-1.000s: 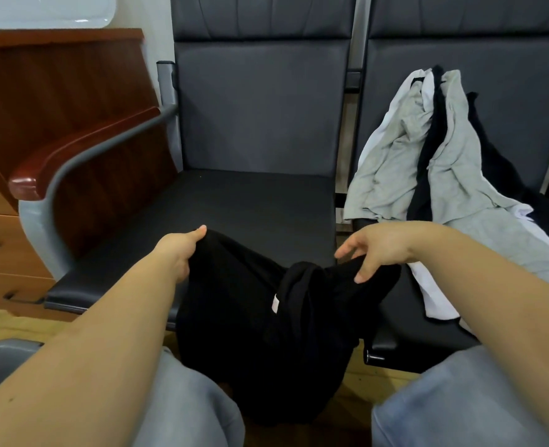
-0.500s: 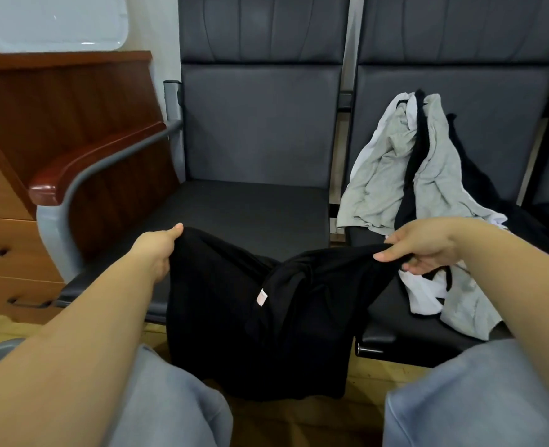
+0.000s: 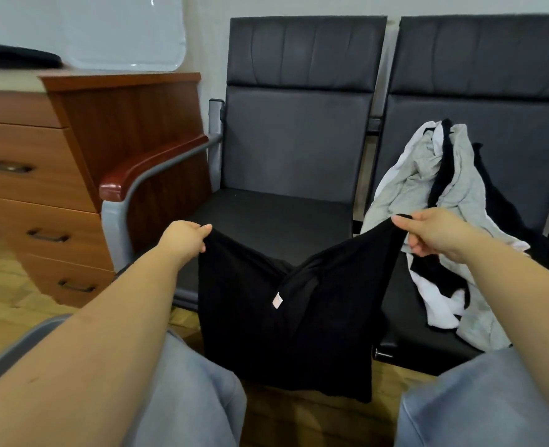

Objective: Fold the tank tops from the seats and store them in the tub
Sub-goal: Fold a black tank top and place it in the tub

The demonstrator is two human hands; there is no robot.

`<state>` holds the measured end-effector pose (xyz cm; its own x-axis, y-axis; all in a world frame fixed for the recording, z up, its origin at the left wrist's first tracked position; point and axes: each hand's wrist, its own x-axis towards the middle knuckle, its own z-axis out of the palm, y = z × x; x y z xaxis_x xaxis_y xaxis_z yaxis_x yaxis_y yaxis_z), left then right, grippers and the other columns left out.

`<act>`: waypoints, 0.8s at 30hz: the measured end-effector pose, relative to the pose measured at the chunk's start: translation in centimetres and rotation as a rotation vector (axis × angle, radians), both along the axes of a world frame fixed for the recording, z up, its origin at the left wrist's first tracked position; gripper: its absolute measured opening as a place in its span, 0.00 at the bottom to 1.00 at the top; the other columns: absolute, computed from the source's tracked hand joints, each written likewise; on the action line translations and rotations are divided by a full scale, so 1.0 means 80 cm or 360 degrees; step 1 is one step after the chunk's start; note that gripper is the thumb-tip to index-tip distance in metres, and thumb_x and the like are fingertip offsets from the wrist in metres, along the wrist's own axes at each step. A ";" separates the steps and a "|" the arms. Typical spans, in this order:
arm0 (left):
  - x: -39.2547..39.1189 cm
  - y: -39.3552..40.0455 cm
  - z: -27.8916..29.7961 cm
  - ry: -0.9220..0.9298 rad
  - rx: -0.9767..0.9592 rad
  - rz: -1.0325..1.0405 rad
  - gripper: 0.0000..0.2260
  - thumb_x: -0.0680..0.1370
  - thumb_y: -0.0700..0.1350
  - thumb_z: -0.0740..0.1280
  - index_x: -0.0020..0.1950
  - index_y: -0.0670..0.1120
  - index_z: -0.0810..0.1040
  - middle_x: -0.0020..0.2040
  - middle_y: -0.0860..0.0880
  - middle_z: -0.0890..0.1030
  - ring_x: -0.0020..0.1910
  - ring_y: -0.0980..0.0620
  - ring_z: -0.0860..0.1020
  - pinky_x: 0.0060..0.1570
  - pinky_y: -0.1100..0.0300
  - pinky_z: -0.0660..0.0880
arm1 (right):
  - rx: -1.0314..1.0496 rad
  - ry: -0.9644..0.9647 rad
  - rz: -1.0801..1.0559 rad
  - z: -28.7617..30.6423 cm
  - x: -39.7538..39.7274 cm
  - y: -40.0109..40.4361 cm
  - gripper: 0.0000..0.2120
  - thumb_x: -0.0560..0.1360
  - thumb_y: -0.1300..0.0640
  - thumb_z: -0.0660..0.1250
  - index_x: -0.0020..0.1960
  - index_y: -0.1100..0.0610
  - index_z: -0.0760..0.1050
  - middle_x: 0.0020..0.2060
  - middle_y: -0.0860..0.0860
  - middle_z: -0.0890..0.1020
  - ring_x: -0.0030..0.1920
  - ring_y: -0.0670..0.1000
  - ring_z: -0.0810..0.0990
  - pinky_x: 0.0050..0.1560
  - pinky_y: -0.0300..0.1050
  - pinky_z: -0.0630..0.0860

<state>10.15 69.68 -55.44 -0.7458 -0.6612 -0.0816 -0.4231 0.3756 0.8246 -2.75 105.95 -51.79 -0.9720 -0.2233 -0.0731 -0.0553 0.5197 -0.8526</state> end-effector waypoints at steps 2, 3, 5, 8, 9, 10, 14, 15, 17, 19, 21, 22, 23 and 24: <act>0.005 0.004 0.008 -0.0017 0.0199 -0.0017 0.18 0.84 0.44 0.55 0.69 0.32 0.67 0.37 0.41 0.79 0.28 0.50 0.76 0.30 0.62 0.66 | -0.0244 -0.0048 -0.0005 -0.001 0.005 -0.006 0.10 0.80 0.54 0.62 0.46 0.60 0.73 0.30 0.55 0.80 0.25 0.47 0.80 0.29 0.38 0.79; 0.006 0.004 0.012 0.0003 0.0304 -0.0040 0.17 0.85 0.42 0.53 0.72 0.35 0.63 0.45 0.38 0.81 0.35 0.48 0.79 0.32 0.62 0.67 | -0.0364 -0.0039 -0.0019 -0.002 0.005 -0.007 0.09 0.81 0.55 0.61 0.51 0.61 0.72 0.35 0.56 0.81 0.27 0.46 0.82 0.31 0.37 0.79; 0.009 0.002 0.019 0.0123 0.0438 -0.0009 0.17 0.85 0.41 0.52 0.72 0.38 0.63 0.59 0.35 0.79 0.47 0.43 0.79 0.35 0.61 0.68 | -0.0554 -0.0019 -0.0064 -0.001 0.004 -0.007 0.11 0.82 0.55 0.59 0.56 0.63 0.71 0.40 0.58 0.81 0.33 0.48 0.83 0.34 0.35 0.79; 0.019 0.000 0.025 0.0324 0.0579 0.0118 0.14 0.83 0.48 0.57 0.58 0.39 0.75 0.52 0.37 0.81 0.39 0.47 0.78 0.36 0.60 0.71 | -0.0701 -0.0100 -0.0172 0.003 0.002 -0.002 0.14 0.82 0.51 0.58 0.52 0.63 0.71 0.41 0.60 0.79 0.41 0.53 0.81 0.35 0.36 0.79; 0.020 -0.002 0.026 0.0346 0.0587 0.0143 0.13 0.83 0.49 0.58 0.50 0.40 0.76 0.51 0.37 0.81 0.37 0.48 0.77 0.36 0.60 0.71 | -0.0705 -0.0131 -0.0200 0.003 0.002 0.000 0.15 0.82 0.49 0.58 0.49 0.62 0.71 0.40 0.60 0.79 0.42 0.54 0.80 0.34 0.36 0.79; 0.022 -0.004 0.027 0.0342 0.0596 0.0157 0.13 0.82 0.49 0.60 0.45 0.42 0.75 0.53 0.36 0.81 0.36 0.49 0.77 0.36 0.60 0.72 | -0.0680 -0.0145 -0.0211 0.001 0.000 0.004 0.16 0.82 0.48 0.58 0.46 0.61 0.72 0.40 0.61 0.79 0.42 0.54 0.80 0.34 0.37 0.80; 0.027 -0.011 0.029 0.0435 0.0832 0.0230 0.11 0.82 0.39 0.61 0.63 0.38 0.75 0.65 0.39 0.75 0.52 0.45 0.79 0.46 0.58 0.76 | -0.0772 -0.0172 -0.0235 -0.005 0.000 0.017 0.09 0.81 0.59 0.59 0.45 0.61 0.74 0.45 0.58 0.79 0.42 0.53 0.81 0.34 0.36 0.81; 0.029 -0.012 0.030 0.0526 0.0906 0.0232 0.13 0.82 0.37 0.60 0.66 0.38 0.73 0.67 0.40 0.73 0.57 0.43 0.78 0.50 0.57 0.75 | -0.0866 -0.0200 -0.0218 -0.004 0.000 0.021 0.08 0.81 0.62 0.59 0.46 0.60 0.74 0.47 0.57 0.79 0.41 0.53 0.82 0.34 0.36 0.81; 0.034 -0.013 0.033 0.0734 0.1102 0.0185 0.15 0.83 0.37 0.57 0.69 0.39 0.71 0.68 0.41 0.71 0.64 0.43 0.75 0.56 0.56 0.73 | -0.1092 -0.0288 -0.0149 -0.002 -0.001 0.029 0.08 0.82 0.65 0.57 0.49 0.60 0.74 0.48 0.55 0.79 0.38 0.51 0.85 0.35 0.38 0.81; 0.041 -0.015 0.040 0.0920 0.1324 0.0137 0.16 0.83 0.38 0.56 0.70 0.41 0.70 0.65 0.43 0.73 0.64 0.46 0.74 0.58 0.57 0.72 | -0.1304 -0.0364 -0.0129 0.000 -0.002 0.036 0.09 0.82 0.65 0.55 0.51 0.59 0.74 0.48 0.55 0.81 0.36 0.49 0.85 0.36 0.41 0.82; 0.049 -0.017 0.047 0.1114 0.1536 0.0135 0.13 0.83 0.39 0.56 0.66 0.44 0.74 0.55 0.46 0.78 0.57 0.50 0.76 0.53 0.60 0.75 | -0.1493 -0.0450 -0.0151 0.004 -0.002 0.044 0.08 0.81 0.65 0.57 0.54 0.59 0.74 0.41 0.54 0.85 0.36 0.49 0.86 0.33 0.43 0.82; 0.053 -0.020 0.048 0.1228 0.1666 0.0152 0.12 0.83 0.40 0.56 0.61 0.45 0.77 0.50 0.47 0.79 0.52 0.52 0.79 0.47 0.62 0.77 | -0.1595 -0.0516 -0.0142 0.007 0.000 0.047 0.06 0.78 0.65 0.63 0.54 0.59 0.74 0.38 0.52 0.85 0.37 0.49 0.86 0.32 0.42 0.81; 0.057 -0.022 0.050 0.1338 0.1805 0.0167 0.11 0.82 0.39 0.56 0.57 0.45 0.78 0.46 0.48 0.81 0.46 0.54 0.81 0.41 0.64 0.78 | -0.1705 -0.0569 -0.0088 0.009 0.001 0.051 0.14 0.69 0.65 0.74 0.53 0.59 0.76 0.36 0.51 0.85 0.36 0.48 0.85 0.32 0.41 0.81; 0.061 -0.024 0.052 0.1445 0.1941 0.0177 0.11 0.82 0.38 0.57 0.55 0.44 0.79 0.43 0.49 0.82 0.40 0.56 0.82 0.37 0.65 0.78 | -0.1770 -0.0602 -0.0002 0.011 0.001 0.055 0.26 0.54 0.65 0.83 0.50 0.59 0.79 0.35 0.49 0.84 0.36 0.47 0.85 0.33 0.39 0.80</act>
<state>15.06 67.74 -51.32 -0.7948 -0.5860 -0.1578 0.4022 -0.7033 0.5863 -2.64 110.35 -50.94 -0.9305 -0.3453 -0.1223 0.2985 -0.5214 -0.7994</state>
